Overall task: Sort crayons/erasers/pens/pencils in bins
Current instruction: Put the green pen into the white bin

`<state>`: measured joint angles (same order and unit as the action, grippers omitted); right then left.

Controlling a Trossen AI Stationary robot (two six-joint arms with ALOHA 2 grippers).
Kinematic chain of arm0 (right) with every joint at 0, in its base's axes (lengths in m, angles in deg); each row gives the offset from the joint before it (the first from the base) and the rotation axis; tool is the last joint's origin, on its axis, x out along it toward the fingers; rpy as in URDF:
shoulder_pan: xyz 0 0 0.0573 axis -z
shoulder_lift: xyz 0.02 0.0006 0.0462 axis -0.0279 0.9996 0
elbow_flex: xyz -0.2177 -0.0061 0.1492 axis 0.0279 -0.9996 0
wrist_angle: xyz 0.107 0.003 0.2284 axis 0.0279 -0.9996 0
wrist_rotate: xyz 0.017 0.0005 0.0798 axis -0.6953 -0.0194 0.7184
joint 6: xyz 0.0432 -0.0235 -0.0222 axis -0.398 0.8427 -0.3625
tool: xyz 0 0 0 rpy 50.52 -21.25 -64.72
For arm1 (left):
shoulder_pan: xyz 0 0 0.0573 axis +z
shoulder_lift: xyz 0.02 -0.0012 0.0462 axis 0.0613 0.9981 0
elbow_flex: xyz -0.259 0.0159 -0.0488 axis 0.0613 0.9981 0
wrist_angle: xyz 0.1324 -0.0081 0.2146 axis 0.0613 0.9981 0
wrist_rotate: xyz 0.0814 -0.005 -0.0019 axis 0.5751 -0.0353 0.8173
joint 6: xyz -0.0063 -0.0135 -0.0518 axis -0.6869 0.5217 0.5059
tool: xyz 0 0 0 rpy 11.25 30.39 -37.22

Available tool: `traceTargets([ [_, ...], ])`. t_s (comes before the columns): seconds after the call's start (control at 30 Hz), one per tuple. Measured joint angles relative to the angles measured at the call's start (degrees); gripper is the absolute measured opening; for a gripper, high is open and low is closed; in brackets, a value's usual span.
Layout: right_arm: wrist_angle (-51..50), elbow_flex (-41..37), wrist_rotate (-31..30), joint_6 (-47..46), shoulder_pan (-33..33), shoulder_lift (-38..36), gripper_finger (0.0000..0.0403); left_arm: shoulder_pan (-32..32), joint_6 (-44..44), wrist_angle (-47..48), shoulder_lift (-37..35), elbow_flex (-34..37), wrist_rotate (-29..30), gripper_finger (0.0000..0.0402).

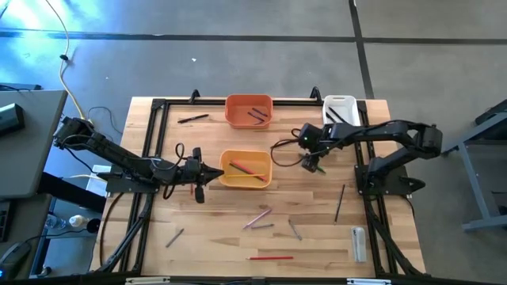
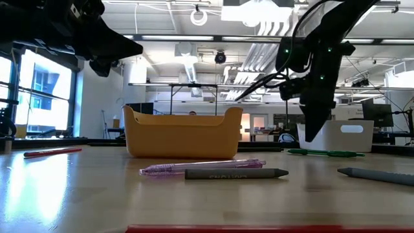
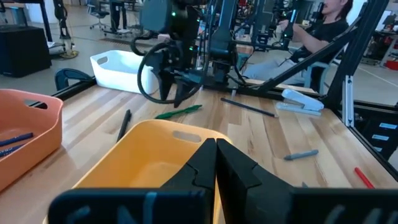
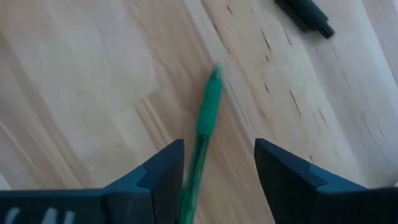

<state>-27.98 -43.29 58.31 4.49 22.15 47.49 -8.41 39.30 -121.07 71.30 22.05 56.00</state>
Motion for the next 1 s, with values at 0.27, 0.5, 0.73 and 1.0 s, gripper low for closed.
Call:
traceTargets([
  [0.27, 0.52, 0.0, -0.01, -1.76, 0.07, 3.47, 0.0143, -0.09, 0.21, 0.02, 0.0, 0.0, -0.13, 0.0001],
  [0.5, 1.97, 0.35, 0.05, -2.49, 0.11, 8.91, 0.0117, -0.09, 0.3, 0.17, 0.0, 0.0, -0.13, 0.0],
  [0.73, 2.08, 0.11, 0.29, 1.07, 0.65, 6.86, 0.0056, -0.09, 0.46, 0.22, 0.0, 0.0, -0.11, 0.0],
  [1.0, -2.0, 1.55, -1.15, 1.97, 6.27, -2.64, 0.0026, -0.07, 0.46, 0.12, 0.0, 0.0, -0.09, 0.0],
])
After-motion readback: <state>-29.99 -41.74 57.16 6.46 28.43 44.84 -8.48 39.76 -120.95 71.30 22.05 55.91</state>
